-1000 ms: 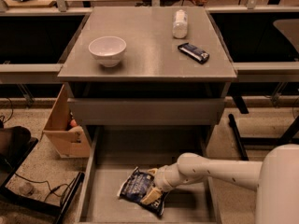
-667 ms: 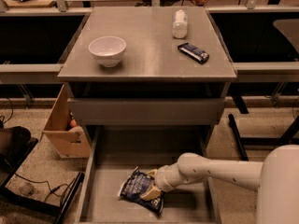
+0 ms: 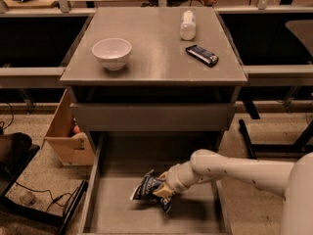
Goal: Pick blue chip bag from middle drawer and place on counter
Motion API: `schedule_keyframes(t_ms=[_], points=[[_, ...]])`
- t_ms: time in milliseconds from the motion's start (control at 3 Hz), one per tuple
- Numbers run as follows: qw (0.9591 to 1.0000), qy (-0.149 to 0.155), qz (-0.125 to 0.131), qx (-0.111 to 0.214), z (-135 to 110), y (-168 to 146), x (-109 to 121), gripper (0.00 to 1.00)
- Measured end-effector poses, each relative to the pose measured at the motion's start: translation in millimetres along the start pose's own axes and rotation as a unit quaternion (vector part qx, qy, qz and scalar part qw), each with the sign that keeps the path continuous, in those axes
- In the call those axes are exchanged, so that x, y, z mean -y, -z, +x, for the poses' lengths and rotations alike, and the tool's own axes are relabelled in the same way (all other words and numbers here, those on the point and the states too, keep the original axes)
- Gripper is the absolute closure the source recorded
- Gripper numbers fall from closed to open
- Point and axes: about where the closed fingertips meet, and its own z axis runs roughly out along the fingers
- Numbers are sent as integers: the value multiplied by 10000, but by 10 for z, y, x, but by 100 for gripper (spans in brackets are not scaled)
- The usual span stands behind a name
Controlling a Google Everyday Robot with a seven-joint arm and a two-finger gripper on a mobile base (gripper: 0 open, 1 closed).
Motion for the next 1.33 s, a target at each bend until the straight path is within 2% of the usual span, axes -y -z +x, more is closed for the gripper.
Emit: schedule_keyframes(t_ms=[333, 667, 1000, 1333], points=[[9990, 162, 194, -357, -250, 529, 193, 100], [9943, 288, 401, -946, -584, 1243, 519, 100], [9906, 297, 528, -1225, -843, 1947, 869, 100], [9892, 307, 594, -1307, -1100, 2679, 1085, 100]])
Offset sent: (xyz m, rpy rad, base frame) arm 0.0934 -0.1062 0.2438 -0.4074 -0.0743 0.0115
